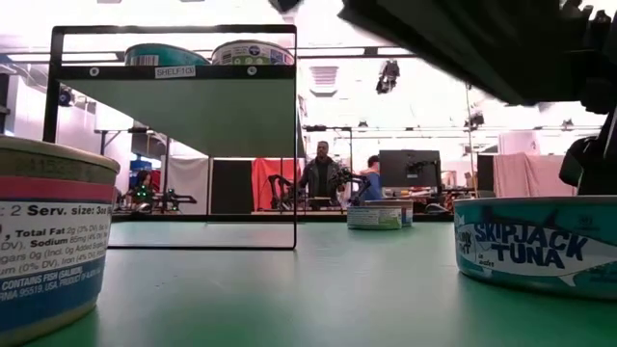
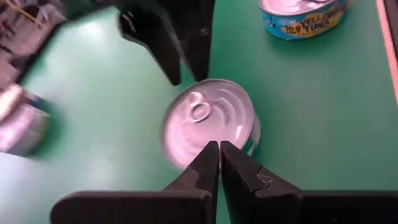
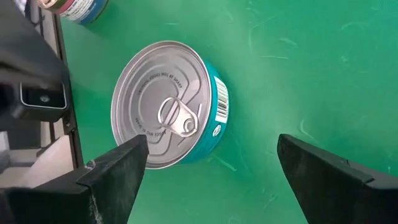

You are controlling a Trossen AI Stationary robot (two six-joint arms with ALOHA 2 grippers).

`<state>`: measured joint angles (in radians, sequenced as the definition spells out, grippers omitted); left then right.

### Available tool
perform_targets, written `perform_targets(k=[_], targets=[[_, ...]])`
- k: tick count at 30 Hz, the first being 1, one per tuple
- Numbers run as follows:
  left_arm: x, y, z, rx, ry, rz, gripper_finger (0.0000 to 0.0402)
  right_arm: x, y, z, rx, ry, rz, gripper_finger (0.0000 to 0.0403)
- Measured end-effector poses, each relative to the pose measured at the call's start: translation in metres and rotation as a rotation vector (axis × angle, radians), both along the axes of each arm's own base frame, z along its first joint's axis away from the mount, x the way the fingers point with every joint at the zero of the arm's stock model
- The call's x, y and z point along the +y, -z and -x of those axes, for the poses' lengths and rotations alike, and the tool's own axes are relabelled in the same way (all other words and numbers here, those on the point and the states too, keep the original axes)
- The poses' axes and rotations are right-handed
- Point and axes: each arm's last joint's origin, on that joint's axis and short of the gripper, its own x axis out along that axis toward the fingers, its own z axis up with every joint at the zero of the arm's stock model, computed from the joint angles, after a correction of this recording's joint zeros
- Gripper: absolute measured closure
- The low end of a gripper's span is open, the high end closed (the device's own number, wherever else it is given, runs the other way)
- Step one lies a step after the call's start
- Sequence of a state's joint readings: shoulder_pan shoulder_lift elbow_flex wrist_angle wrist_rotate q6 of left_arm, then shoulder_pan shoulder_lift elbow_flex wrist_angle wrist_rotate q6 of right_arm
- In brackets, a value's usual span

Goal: Stack canned seafood by type on shelf
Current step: Stack the green and blue tuna can on top of the green and blue tuna can on the shelf

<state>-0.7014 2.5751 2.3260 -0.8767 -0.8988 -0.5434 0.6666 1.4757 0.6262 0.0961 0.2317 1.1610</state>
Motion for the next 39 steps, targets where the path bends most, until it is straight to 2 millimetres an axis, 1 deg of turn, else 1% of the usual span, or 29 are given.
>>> perform_targets(k=[4, 8, 12, 15, 19, 21, 23, 26, 30, 33, 36, 38, 39], targets=[[-0.004, -0.023, 0.013, 0.024, 0.048, -0.041, 0.0402, 0.000, 0.000, 0.000, -0.007, -0.006, 0.008, 0.0055], [-0.009, -0.034, 0.021, 0.068, 0.136, -0.093, 0.0402, 0.001, -0.001, -0.001, -0.029, -0.029, 0.020, 0.0055], [-0.012, -0.047, 0.024, 0.065, 0.190, -0.125, 0.0402, 0.001, -0.002, -0.002, -0.037, -0.038, 0.031, 0.0053], [-0.014, -0.048, 0.022, 0.050, 0.210, -0.120, 0.0402, 0.001, -0.002, -0.002, -0.044, -0.050, 0.040, 0.0055], [-0.020, -0.044, 0.017, 0.020, 0.274, -0.088, 0.0402, 0.002, -0.004, -0.003, -0.070, -0.070, 0.047, 0.0058], [-0.028, -0.044, 0.012, -0.009, 0.362, -0.039, 0.0402, 0.002, -0.004, -0.003, -0.074, -0.080, 0.055, 0.0056], [-0.035, -0.050, 0.007, -0.058, 0.457, 0.012, 0.0402, 0.002, -0.004, -0.003, -0.074, -0.084, 0.058, 0.0054], [-0.039, -0.056, 0.005, -0.088, 0.543, 0.004, 0.0402, 0.002, -0.004, -0.003, -0.077, -0.095, 0.064, 0.0053], [-0.036, -0.057, 0.007, -0.042, 0.577, -0.044, 0.0402, 0.002, -0.008, -0.003, -0.093, -0.107, 0.066, 0.0057], [-0.031, -0.061, 0.012, 0.021, 0.574, -0.001, 0.0402, 0.002, -0.009, -0.003, -0.093, -0.108, 0.060, 0.0056], [-0.023, -0.060, 0.022, 0.130, 0.522, 0.023, 0.0402, 0.002, -0.009, -0.003, -0.092, -0.110, 0.056, 0.0052], [-0.020, -0.063, 0.027, 0.155, 0.503, 0.027, 0.0402, 0.002, -0.009, -0.003, -0.092, -0.110, 0.057, 0.0050], [-0.021, -0.069, 0.029, 0.144, 0.508, 0.029, 0.0402, 0.002, -0.009, -0.003, -0.092, -0.111, 0.057, 0.0050]])
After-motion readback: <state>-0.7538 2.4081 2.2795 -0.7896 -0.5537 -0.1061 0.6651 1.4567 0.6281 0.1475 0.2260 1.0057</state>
